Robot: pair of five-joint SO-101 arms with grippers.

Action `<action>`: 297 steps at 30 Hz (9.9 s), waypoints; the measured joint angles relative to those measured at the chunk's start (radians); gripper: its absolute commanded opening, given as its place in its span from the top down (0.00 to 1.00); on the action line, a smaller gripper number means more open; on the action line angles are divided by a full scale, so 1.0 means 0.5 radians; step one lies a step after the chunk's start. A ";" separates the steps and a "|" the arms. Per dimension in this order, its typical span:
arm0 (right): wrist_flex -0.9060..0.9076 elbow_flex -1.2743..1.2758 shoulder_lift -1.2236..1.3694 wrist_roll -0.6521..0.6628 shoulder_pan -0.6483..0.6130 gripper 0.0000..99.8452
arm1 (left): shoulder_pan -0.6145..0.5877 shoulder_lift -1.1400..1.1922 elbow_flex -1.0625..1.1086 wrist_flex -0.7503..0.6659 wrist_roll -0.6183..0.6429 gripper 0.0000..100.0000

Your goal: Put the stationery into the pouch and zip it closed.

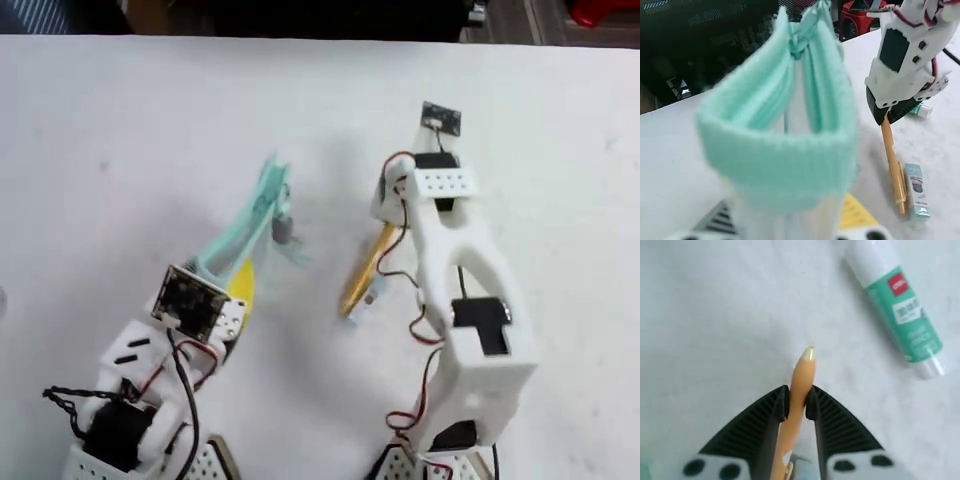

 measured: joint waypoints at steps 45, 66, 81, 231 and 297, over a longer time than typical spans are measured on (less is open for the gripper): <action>-0.387 0.003 -2.409 0.534 -0.727 0.98 | 0.000 0.000 0.003 0.034 -0.196 0.98; -0.433 0.012 -2.209 0.534 -1.197 0.98 | -0.015 -0.021 0.003 0.034 0.150 0.77; -0.209 0.153 -2.200 0.534 -1.329 0.98 | -0.015 -0.025 0.003 0.034 0.150 0.77; 0.945 -1.510 -2.053 0.528 -0.595 0.98 | -0.015 -0.025 0.003 0.034 0.157 0.84; -1.224 1.197 -2.483 0.184 -1.313 0.98 | 0.003 -0.028 0.003 0.034 0.163 0.76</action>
